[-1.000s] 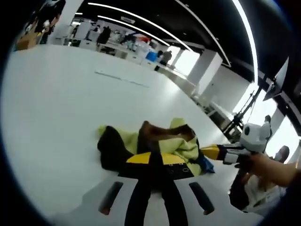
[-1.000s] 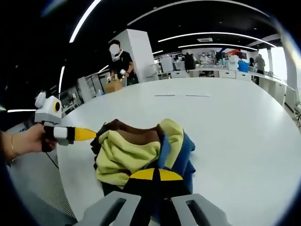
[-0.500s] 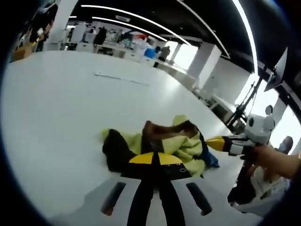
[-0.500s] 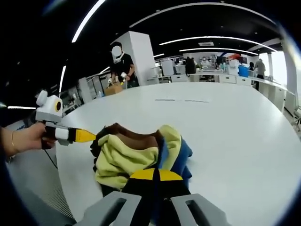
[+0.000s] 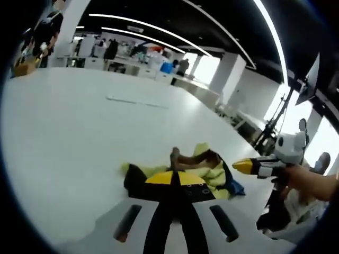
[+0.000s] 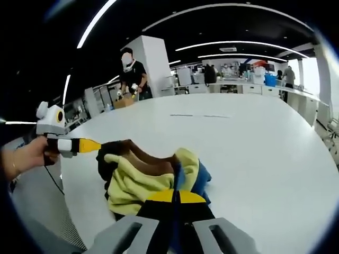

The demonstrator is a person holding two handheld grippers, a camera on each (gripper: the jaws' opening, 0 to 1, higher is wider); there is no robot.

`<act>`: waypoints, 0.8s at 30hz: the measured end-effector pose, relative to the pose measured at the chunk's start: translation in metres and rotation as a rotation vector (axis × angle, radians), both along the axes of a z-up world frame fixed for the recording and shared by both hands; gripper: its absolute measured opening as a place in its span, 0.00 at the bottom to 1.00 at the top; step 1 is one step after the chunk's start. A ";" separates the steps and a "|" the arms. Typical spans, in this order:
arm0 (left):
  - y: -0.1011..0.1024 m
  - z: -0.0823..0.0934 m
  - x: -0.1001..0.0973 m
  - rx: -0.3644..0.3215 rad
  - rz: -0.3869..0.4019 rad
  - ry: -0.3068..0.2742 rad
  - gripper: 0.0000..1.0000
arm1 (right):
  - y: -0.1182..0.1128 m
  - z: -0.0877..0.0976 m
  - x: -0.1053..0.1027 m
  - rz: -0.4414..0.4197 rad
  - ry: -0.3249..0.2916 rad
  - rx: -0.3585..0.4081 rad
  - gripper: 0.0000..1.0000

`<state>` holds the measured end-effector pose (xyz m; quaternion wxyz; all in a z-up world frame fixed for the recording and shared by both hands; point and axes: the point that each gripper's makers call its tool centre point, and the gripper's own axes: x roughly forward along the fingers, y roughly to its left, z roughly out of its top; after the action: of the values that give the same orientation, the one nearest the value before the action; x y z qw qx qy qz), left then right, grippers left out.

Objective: Fold the garment on the visible template until the final outline fits inside the template.

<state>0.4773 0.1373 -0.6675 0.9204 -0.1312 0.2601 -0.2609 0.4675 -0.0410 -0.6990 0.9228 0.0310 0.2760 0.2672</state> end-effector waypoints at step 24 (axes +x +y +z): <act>0.004 0.006 0.003 0.005 0.007 -0.020 0.00 | 0.006 -0.010 0.002 0.010 0.025 -0.006 0.00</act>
<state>0.4800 0.1417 -0.6616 0.9242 -0.1270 0.2511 -0.2583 0.4693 -0.0352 -0.7089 0.9180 0.0303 0.2882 0.2707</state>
